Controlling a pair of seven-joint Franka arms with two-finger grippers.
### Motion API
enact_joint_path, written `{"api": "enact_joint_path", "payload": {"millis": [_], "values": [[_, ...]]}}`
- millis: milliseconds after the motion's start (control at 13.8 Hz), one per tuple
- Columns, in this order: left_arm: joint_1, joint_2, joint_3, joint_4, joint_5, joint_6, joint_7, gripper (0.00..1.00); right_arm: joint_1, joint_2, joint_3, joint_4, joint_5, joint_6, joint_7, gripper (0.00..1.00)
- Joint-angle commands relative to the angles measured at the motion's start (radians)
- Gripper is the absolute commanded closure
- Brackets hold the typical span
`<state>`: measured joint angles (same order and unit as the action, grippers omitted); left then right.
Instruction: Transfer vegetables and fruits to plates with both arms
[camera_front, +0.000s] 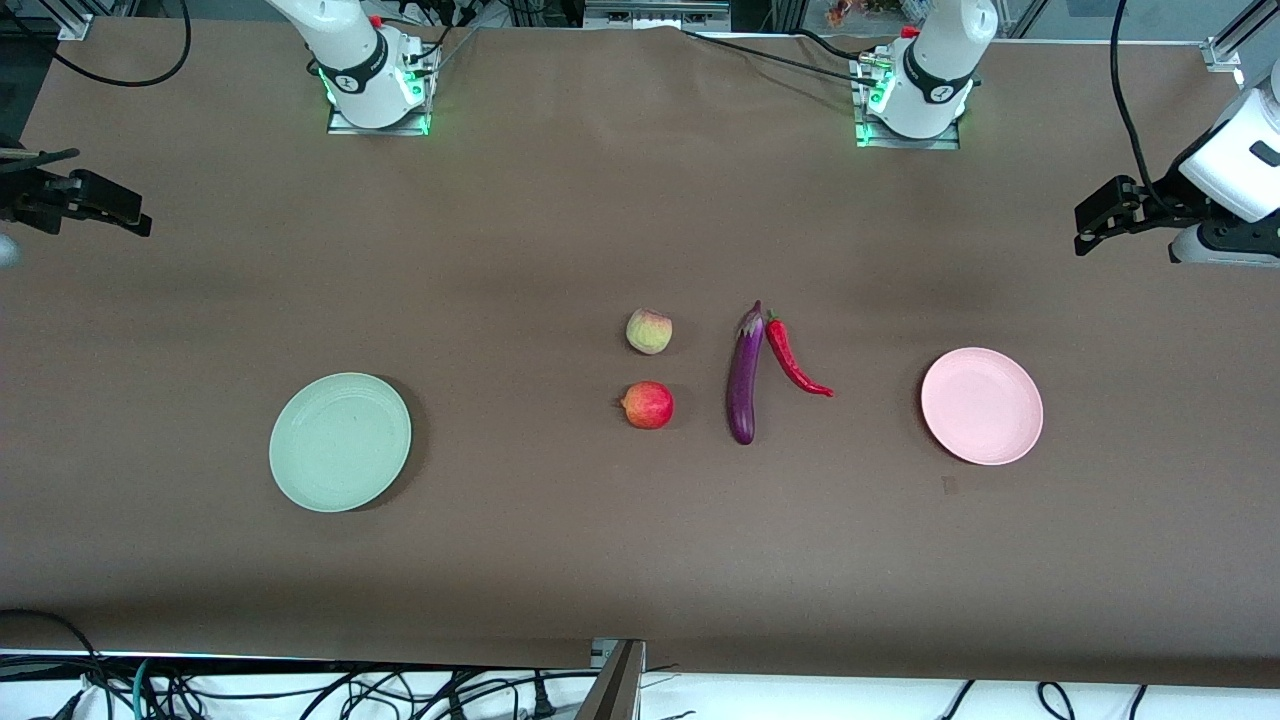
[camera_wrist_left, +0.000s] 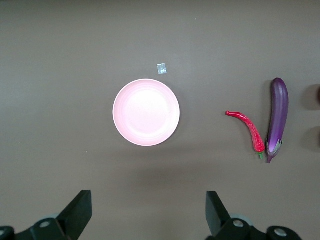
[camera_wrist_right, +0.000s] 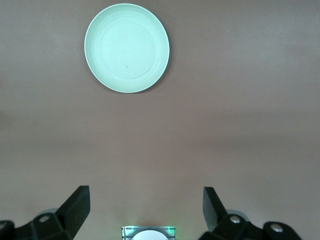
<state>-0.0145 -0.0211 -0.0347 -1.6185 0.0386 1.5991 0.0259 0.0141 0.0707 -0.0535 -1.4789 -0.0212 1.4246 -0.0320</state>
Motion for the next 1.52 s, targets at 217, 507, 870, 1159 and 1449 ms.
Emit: {"api": "enact_joint_path", "payload": {"millis": [217,507,870,1159,1449], "values": [[0.004,0.015,-0.002,0.035,-0.006,-0.027,0.022,0.0,-0.002,-0.006,0.006,-0.007,-0.013,0.008,-0.008,0.0],[0.001,0.015,-0.008,0.037,-0.008,-0.048,0.022,0.0,-0.003,-0.006,0.006,-0.007,-0.009,0.008,-0.014,0.0],[-0.01,0.029,-0.011,0.035,-0.009,-0.08,0.023,0.0,-0.005,0.009,0.004,-0.007,-0.02,0.016,-0.005,0.0],[-0.012,0.072,-0.013,0.032,-0.006,-0.143,0.028,0.0,-0.009,0.015,0.001,-0.011,-0.025,0.013,-0.003,0.0],[-0.016,0.257,-0.013,0.026,-0.011,-0.192,0.014,0.0,-0.003,0.038,0.003,-0.009,-0.013,0.025,0.003,0.0]]}}
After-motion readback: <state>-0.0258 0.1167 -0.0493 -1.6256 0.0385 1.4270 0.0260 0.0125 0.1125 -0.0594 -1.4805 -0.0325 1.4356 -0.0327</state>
